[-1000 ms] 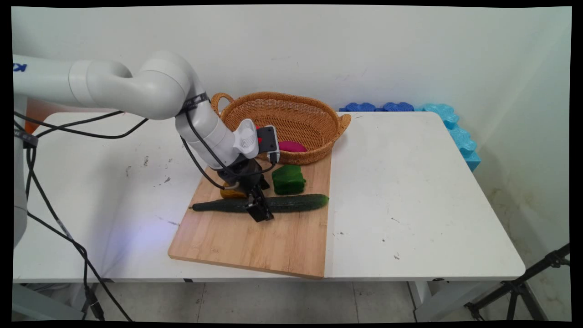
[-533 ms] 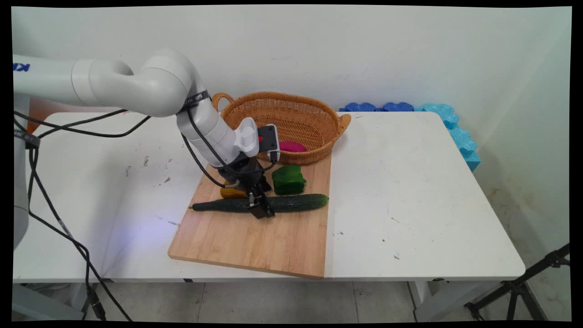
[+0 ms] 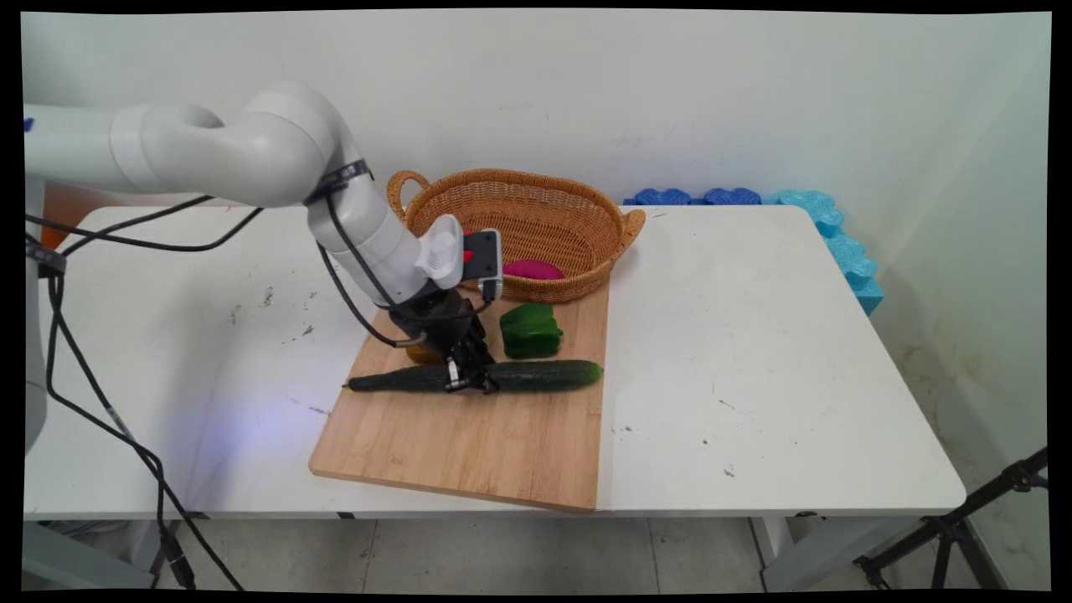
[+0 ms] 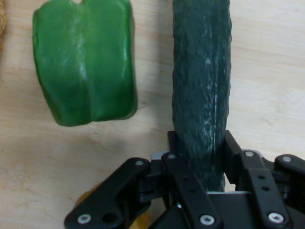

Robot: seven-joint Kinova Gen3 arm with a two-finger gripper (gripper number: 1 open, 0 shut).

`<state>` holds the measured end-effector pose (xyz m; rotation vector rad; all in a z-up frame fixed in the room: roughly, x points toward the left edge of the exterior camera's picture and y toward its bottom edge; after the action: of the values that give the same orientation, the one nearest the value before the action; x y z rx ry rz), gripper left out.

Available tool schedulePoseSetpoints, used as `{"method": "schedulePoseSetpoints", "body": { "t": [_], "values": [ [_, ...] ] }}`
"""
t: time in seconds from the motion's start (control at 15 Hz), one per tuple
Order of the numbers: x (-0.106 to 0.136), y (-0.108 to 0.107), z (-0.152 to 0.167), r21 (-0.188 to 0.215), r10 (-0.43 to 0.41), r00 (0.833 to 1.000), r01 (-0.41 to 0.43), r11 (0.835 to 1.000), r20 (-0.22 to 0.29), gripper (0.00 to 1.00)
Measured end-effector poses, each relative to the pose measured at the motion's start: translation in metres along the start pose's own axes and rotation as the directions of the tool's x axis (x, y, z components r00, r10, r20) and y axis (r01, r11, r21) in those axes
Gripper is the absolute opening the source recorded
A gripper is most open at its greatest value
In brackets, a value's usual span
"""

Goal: Place the picked object in the vegetable basket

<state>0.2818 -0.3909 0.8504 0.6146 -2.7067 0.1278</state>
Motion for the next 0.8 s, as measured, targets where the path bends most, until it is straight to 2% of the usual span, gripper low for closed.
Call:
{"method": "schedulePoseSetpoints", "body": {
  "t": [0.33, 0.47, 0.67, 0.8],
  "values": [
    [0.002, 0.013, -0.038, -0.029, 0.051, 0.998, -0.052, 0.998, -0.044, 0.00],
    [0.008, 0.020, -0.065, -0.037, 0.081, 0.995, -0.084, 0.996, -0.064, 0.00],
    [0.020, 0.022, -0.108, -0.023, 0.125, 0.988, -0.128, 0.992, -0.087, 0.00],
    [0.030, 0.015, -0.135, 0.001, 0.145, 0.985, -0.145, 0.989, -0.096, 0.00]
  ]
}}
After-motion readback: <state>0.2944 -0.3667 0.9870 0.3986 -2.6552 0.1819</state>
